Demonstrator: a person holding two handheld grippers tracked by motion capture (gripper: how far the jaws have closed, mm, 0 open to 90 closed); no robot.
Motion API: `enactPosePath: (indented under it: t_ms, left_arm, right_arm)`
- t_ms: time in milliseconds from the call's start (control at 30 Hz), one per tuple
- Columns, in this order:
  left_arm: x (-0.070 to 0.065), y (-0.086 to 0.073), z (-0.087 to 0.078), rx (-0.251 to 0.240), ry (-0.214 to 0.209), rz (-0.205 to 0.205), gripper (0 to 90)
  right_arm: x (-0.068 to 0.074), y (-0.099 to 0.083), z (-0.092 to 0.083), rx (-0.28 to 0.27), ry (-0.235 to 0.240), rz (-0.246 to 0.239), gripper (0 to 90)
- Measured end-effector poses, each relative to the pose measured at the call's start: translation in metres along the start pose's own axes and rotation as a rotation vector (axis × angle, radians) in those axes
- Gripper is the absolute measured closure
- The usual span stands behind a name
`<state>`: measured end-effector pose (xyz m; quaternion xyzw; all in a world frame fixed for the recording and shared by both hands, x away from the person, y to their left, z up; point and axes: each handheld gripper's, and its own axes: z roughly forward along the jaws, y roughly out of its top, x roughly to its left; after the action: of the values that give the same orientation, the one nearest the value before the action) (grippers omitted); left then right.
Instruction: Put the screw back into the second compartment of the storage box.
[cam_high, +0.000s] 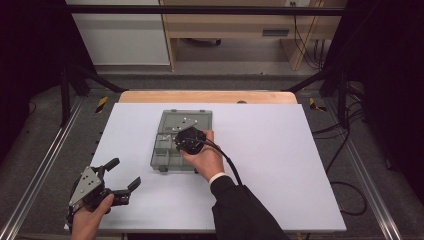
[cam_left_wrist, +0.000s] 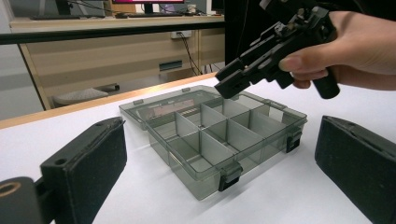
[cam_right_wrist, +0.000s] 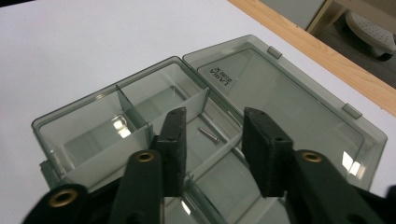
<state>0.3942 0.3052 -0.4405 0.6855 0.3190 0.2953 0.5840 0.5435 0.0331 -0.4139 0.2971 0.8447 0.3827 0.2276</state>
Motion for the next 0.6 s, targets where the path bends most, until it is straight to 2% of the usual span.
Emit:
enactPosePath:
  t_ms: [167, 367, 600]
  left_arm:
    - [0.000, 0.000, 0.000, 0.000, 0.001, -0.001, 2.1]
    - [0.000, 0.000, 0.000, 0.003, -0.001, 0.000, 2.1]
    - [-0.001, 0.000, 0.000, 0.005, 0.001, 0.001, 2.1]
  right_arm:
    - [0.001, 0.000, -0.014, 0.017, 0.010, -0.003, 47.5]
    - [-0.001, -0.012, -0.037, 0.048, -0.006, -0.017, 30.0]
    - [-0.012, -0.029, -0.065, 0.050, -0.022, 0.028, 19.1]
